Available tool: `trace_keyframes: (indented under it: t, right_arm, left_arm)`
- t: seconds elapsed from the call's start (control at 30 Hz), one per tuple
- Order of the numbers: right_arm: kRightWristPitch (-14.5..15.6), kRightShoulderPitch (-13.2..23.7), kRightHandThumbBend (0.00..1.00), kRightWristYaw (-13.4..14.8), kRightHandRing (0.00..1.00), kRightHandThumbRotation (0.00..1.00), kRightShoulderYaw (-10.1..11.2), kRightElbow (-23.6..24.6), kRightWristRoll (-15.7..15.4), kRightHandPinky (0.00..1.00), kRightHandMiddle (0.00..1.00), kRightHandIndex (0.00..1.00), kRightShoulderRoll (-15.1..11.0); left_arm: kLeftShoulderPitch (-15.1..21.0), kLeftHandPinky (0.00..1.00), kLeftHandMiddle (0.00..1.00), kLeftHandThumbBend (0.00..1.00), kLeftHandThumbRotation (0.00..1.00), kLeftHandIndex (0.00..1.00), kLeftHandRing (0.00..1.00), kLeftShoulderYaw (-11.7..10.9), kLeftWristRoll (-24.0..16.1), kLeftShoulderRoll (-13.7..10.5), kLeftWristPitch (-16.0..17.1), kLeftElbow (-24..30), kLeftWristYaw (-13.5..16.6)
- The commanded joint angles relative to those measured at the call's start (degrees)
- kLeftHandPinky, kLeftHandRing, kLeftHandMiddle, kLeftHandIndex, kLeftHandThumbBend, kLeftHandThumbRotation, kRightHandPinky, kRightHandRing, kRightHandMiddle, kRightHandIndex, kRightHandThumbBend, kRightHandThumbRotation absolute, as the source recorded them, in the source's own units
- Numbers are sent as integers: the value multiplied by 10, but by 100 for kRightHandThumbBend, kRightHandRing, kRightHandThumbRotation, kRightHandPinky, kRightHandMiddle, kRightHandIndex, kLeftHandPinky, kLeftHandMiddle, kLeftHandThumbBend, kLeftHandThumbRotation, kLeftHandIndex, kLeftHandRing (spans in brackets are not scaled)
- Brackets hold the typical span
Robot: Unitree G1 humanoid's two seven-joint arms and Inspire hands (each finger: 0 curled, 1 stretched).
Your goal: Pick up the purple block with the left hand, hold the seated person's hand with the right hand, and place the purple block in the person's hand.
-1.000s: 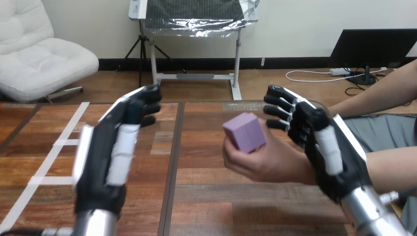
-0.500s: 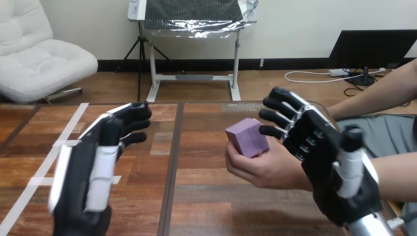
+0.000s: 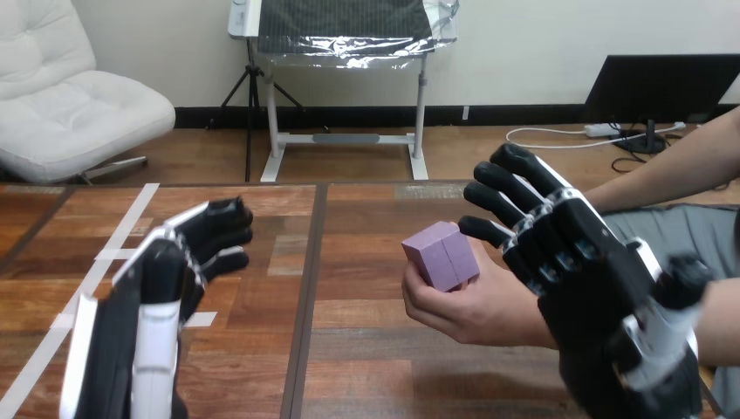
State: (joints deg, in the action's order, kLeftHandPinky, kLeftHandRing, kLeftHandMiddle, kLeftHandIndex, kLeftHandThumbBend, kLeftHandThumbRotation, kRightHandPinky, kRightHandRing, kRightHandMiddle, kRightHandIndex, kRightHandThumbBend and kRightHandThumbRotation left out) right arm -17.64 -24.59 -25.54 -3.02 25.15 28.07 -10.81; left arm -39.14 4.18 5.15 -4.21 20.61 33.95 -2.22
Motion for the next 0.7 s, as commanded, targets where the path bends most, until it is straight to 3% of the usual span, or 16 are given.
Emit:
trace_keyframes:
  t: [0.0, 0.23, 0.67]
  right_arm:
    - [-16, -5, 94, -8, 90, 99, -8, 30, 14, 85, 90, 89, 17]
    - [-32, -26, 95, -8, 88, 99, -14, 36, 7, 84, 89, 88, 30]
    - [-41, -41, 94, -19, 90, 100, -19, 43, 9, 86, 90, 90, 28]
  left_arm:
    - [-3, 75, 76, 56, 100, 71, 78, 12, 6, 10, 22, 15, -6]
    - [-21, 77, 77, 58, 100, 72, 79, 16, 6, 9, 28, 16, -8]
    - [-42, 81, 78, 58, 100, 73, 80, 23, -1, 10, 47, 16, -6]
